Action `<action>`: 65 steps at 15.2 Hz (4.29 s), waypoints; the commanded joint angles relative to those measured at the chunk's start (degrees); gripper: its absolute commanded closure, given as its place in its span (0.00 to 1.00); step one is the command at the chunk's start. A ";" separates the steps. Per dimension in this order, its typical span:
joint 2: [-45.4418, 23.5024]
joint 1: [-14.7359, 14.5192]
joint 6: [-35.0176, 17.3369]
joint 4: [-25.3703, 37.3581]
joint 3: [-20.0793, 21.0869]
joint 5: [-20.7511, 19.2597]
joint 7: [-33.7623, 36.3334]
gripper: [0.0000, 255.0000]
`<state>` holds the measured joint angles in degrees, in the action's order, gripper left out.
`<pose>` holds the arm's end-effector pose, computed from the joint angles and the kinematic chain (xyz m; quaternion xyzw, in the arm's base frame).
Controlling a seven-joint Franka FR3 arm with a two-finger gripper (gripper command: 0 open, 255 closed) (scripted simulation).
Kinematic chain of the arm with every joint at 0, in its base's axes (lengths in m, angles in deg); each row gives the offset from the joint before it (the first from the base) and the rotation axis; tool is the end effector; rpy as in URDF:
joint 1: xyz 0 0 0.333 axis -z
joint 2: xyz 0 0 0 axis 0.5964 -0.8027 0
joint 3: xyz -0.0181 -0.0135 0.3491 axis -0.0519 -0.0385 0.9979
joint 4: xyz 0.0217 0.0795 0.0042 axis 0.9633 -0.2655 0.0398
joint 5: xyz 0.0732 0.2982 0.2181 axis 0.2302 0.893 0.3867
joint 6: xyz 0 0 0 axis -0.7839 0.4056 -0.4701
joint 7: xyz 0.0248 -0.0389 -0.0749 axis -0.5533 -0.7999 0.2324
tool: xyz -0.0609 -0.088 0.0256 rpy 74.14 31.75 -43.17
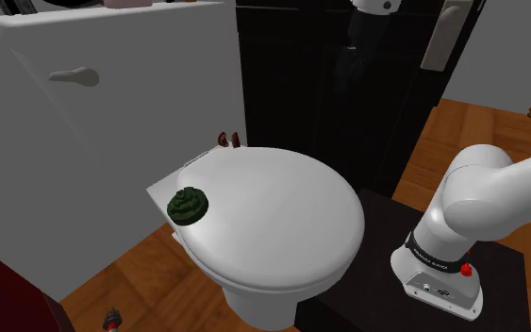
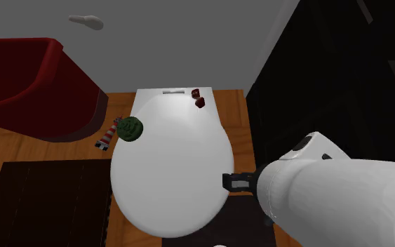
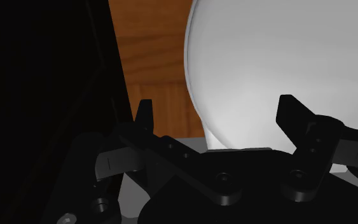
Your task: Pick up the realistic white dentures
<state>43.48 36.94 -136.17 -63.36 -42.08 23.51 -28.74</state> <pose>0.2630 -0.0385 0.6407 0.9968 -0.0248 0.0738 0.0171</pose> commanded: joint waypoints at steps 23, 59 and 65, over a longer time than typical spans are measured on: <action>-43.12 -3.39 -26.23 16.72 5.31 3.92 10.07 0.00; -65.51 -4.92 -29.36 36.08 6.35 3.61 13.63 1.00; -64.32 -4.91 -25.18 39.07 6.38 3.69 13.56 1.00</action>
<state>-21.08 32.03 -162.25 -24.92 -35.70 27.20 -15.17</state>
